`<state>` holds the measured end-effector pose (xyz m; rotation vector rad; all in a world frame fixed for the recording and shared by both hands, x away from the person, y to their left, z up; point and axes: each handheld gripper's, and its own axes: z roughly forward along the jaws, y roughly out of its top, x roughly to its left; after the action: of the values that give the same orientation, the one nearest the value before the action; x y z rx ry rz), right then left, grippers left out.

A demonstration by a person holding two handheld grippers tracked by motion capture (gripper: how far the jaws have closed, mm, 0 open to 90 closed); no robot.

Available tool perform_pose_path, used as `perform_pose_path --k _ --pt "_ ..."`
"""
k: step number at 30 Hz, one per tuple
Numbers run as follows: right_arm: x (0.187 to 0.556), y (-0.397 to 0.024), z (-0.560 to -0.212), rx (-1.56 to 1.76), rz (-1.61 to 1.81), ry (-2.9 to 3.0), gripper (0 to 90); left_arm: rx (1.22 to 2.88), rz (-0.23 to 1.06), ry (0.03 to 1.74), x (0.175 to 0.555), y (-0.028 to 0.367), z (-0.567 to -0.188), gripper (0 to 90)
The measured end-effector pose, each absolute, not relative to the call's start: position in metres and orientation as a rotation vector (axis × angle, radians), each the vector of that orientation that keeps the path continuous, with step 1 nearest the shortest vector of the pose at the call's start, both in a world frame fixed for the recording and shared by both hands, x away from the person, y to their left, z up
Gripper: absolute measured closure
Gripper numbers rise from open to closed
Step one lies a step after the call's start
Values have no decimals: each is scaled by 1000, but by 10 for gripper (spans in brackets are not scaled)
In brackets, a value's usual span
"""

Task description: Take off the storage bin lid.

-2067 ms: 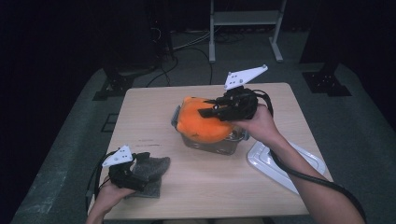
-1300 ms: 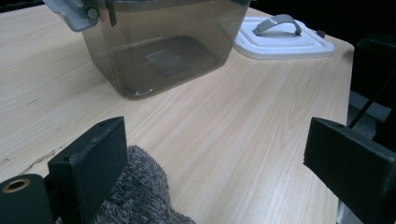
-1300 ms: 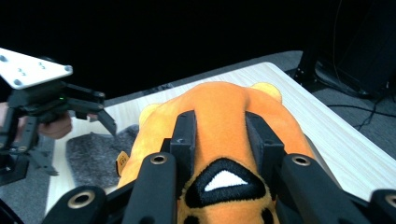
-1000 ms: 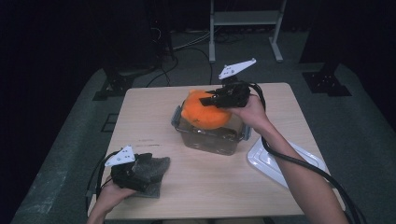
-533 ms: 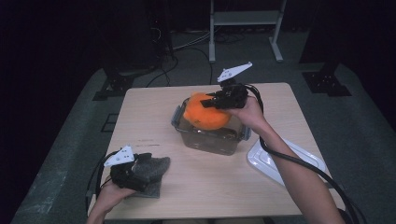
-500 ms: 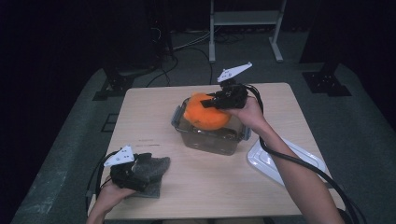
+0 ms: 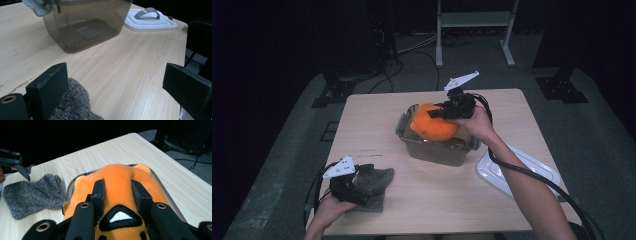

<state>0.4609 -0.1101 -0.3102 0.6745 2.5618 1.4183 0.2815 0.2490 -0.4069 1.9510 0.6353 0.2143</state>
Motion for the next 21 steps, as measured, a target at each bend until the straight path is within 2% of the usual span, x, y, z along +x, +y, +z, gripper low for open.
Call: perform_pose_path --k 21 --pt "472 -112 -335 735 1413 2584 653 1958 208 629 281 248 -407 57"
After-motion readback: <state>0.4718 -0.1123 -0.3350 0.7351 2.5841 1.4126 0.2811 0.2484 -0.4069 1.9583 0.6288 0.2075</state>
